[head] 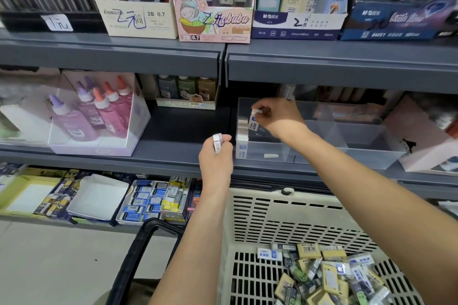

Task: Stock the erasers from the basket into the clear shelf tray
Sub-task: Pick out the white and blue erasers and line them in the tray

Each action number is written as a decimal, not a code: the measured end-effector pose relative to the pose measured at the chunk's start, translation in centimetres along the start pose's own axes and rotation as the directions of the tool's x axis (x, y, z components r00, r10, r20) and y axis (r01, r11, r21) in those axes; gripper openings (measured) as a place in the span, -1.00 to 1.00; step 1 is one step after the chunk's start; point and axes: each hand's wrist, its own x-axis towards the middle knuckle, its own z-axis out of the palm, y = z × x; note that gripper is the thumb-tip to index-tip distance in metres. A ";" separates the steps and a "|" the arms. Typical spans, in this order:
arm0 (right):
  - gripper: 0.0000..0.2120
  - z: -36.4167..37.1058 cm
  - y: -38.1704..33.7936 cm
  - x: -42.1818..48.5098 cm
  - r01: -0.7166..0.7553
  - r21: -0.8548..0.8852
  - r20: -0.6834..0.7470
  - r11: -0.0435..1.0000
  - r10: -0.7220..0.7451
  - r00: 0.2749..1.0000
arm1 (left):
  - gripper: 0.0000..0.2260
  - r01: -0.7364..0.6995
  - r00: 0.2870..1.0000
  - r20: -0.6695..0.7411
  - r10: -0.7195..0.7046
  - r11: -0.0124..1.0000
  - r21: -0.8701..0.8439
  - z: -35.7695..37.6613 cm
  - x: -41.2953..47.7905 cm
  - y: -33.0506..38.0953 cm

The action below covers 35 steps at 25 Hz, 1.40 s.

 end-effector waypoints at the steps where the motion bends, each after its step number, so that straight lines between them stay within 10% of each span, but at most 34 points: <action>1: -0.76 0.1 0.2 0.0 -0.001 -0.005 0.020 1.000 0.001 1.000 | -0.78 -0.033 0.999 -0.014 0.034 0.998 0.061 0.2 0.6 0.3; 9: -0.77 0.8 0.8 0.0 0.014 -0.039 0.058 0.999 -0.012 0.998 | -0.73 -0.185 0.964 0.262 0.036 0.799 0.572 1.6 6.6 1.7; 15: -0.80 0.6 1.0 0.4 0.005 -0.073 -0.006 0.997 -0.006 1.000 | -0.81 -0.269 0.949 0.303 0.087 0.724 0.635 1.3 6.8 1.7; 24: -0.82 2.5 0.2 0.7 0.031 0.071 0.049 0.997 -0.034 0.998 | -0.79 -0.067 0.987 0.163 0.016 0.947 0.313 0.9 5.7 1.1; 35: -0.78 2.1 0.9 1.1 -0.035 0.053 0.230 0.998 0.022 0.973 | -0.95 0.008 0.997 0.078 -0.019 0.990 0.138 -0.4 3.8 1.8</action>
